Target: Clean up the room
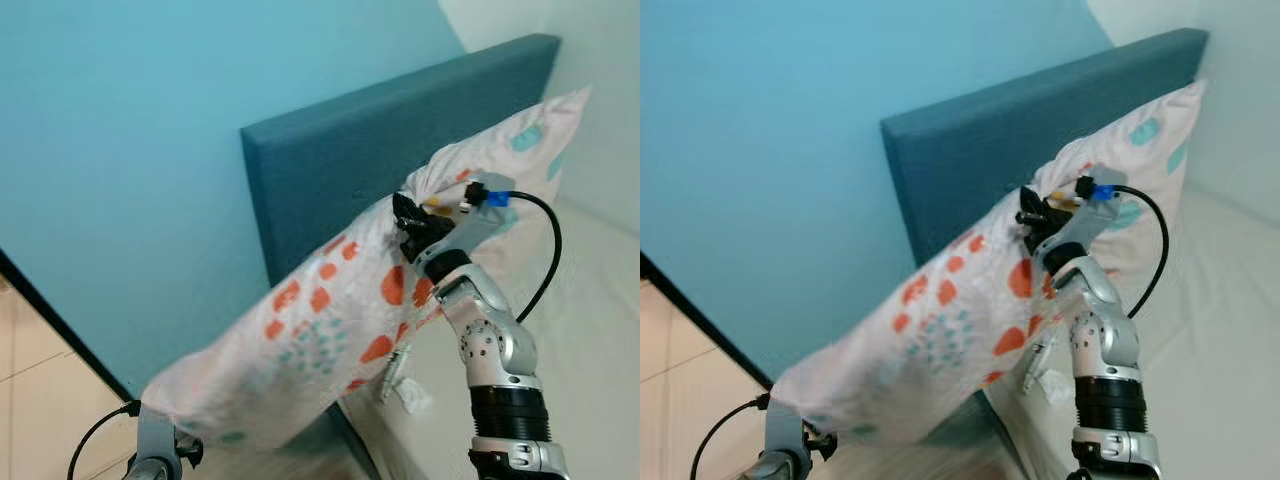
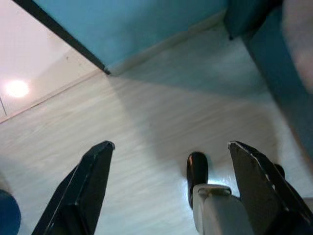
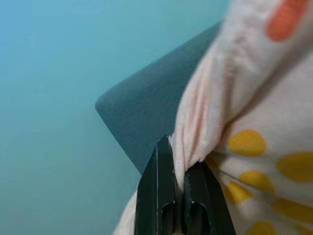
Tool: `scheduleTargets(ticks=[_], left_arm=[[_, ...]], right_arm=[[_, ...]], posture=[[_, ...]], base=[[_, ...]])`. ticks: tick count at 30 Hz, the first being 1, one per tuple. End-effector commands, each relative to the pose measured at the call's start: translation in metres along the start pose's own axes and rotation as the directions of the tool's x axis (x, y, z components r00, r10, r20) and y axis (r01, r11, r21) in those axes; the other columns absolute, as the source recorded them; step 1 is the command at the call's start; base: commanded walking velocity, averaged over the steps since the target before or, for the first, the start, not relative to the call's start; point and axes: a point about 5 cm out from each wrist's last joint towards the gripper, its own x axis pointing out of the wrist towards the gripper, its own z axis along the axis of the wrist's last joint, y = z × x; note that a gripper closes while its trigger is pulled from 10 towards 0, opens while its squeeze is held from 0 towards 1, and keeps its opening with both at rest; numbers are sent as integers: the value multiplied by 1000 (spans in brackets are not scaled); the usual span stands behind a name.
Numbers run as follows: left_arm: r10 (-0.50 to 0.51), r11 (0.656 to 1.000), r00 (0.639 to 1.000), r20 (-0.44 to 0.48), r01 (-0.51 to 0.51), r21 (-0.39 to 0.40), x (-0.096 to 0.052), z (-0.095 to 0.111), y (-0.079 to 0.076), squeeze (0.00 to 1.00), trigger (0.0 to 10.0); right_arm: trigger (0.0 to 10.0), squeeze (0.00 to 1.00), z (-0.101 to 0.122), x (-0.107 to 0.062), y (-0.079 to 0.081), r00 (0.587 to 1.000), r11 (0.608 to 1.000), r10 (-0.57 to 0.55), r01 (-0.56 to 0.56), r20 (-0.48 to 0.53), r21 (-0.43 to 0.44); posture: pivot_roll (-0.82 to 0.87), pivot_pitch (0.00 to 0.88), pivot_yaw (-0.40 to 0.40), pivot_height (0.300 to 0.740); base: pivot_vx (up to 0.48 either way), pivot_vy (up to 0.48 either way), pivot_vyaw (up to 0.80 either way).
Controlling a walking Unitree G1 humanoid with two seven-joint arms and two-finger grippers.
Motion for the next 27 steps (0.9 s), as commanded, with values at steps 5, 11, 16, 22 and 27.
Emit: scheduleTargets(ticks=[5, 11, 16, 22, 27], left_arm=[[24, 1000, 1000, -12, -24, 9, -1, -4, 8, 0, 10000], [31, 1000, 1000, -2, -31, -2, -1, -1, 8, 0, 10000], [24, 1000, 1000, 2, -24, 0, 0, 0, 6, 0, 10000], [9, 1000, 1000, 1, -9, 6, 0, 0, 4, 0, 10000], [6, 1000, 1000, -1, -6, 2, -1, -1, 3, 0, 10000]], right_arm=[[10000, 0, 7, 3, 15, 996, 996, 85, -84, 42, -3], [10000, 0, 7, 3, 20, 991, 991, 129, -128, 36, -25], [10000, 0, 8, 3, 21, 990, 991, 136, -135, 43, -20], [10000, 0, 8, 2, 21, 989, 990, 141, -141, 45, -4], [10000, 0, 7, 1, 22, 988, 988, 151, -151, 38, -9]], posture=[[-65, 58, 48, 740], [-65, 52, 45, 740], [-66, 50, 46, 740], [-68, 51, 44, 740], [-66, 56, 44, 740]], base=[[0, -461, 0], [0, -138, 661], [0, 0, 794], [0, 0, 787], [0, 0, 781]])
